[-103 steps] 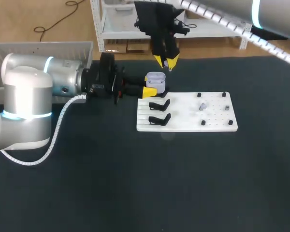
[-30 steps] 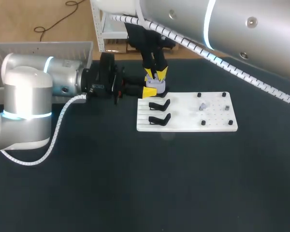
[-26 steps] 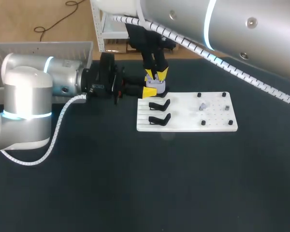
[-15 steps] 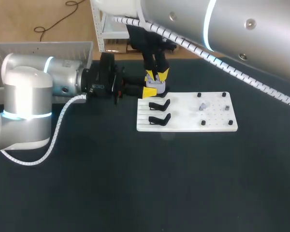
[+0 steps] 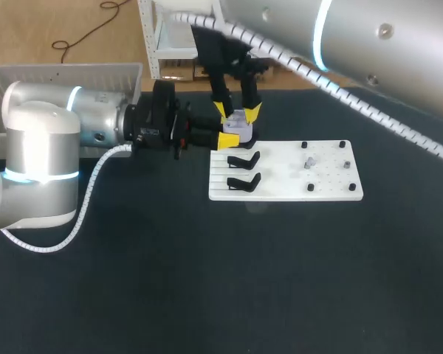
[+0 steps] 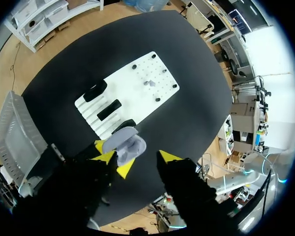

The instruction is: Pick up each earbud case from the left stands, insert the matching earbuds, close the lid, and place the case in the box.

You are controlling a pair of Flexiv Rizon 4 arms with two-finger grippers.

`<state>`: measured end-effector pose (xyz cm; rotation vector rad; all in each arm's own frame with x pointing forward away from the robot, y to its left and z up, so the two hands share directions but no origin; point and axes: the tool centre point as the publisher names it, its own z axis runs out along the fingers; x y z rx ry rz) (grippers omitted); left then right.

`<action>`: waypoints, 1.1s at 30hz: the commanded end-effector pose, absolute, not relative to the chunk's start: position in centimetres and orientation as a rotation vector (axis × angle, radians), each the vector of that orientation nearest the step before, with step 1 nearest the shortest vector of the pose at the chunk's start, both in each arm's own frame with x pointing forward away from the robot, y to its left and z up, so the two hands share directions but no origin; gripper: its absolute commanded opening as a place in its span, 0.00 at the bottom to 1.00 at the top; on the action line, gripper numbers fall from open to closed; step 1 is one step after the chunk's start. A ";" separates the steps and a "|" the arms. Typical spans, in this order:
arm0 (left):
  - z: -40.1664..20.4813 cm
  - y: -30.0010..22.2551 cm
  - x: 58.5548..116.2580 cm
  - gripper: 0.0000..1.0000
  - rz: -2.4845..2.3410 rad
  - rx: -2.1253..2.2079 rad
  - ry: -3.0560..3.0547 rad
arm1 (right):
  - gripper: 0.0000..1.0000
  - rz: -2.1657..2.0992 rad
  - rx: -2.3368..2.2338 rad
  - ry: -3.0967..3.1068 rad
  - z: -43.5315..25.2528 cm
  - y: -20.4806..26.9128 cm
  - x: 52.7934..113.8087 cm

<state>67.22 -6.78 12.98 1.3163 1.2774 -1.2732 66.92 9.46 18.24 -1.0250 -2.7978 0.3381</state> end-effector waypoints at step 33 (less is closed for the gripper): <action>12.9 -6.8 67.2 0.00 -1.273 1.316 1.276 | 1.00 -0.473 -0.848 -2.853 25.1 -2.8 63.7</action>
